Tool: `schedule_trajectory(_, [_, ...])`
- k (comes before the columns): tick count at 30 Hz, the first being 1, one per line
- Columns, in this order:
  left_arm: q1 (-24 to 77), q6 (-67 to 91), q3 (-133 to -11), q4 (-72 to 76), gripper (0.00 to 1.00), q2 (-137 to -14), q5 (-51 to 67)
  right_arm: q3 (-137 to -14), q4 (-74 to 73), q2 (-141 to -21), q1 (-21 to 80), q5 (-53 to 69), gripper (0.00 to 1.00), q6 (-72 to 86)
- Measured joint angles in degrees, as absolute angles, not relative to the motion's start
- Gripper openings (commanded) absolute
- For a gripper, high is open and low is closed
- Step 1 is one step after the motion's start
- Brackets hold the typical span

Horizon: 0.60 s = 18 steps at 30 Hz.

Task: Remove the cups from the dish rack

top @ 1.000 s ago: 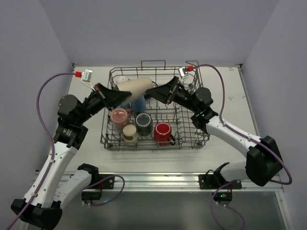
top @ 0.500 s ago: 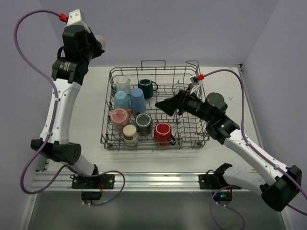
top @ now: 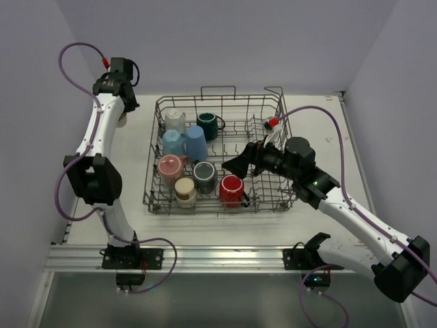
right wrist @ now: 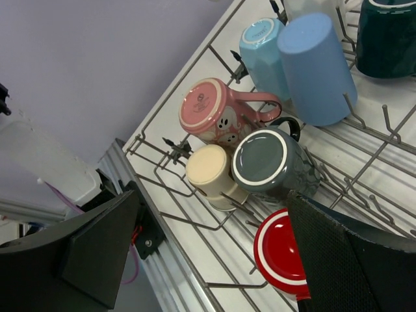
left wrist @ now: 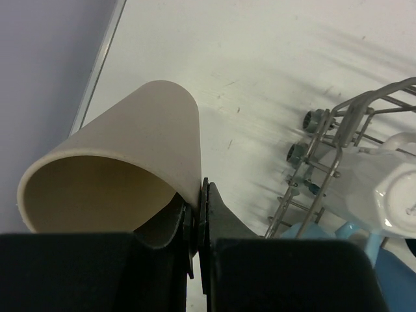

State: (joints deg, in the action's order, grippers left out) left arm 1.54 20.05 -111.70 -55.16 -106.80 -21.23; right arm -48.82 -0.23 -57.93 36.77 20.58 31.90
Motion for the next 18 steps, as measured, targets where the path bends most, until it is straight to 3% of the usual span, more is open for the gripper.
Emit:
schedule_trajectory(10, [0.2,18.5,-114.9,-55.4,0.0,-121.4,-19.2,-48.3,-0.9,-58.5,37.1,18.8,0.99,30.3])
schedule_trajectory(18, [-3.6,18.3,-115.4,-55.2,0.0,-124.9,-17.1,-48.2,-0.9,-58.5,37.2,17.2,0.99,29.4])
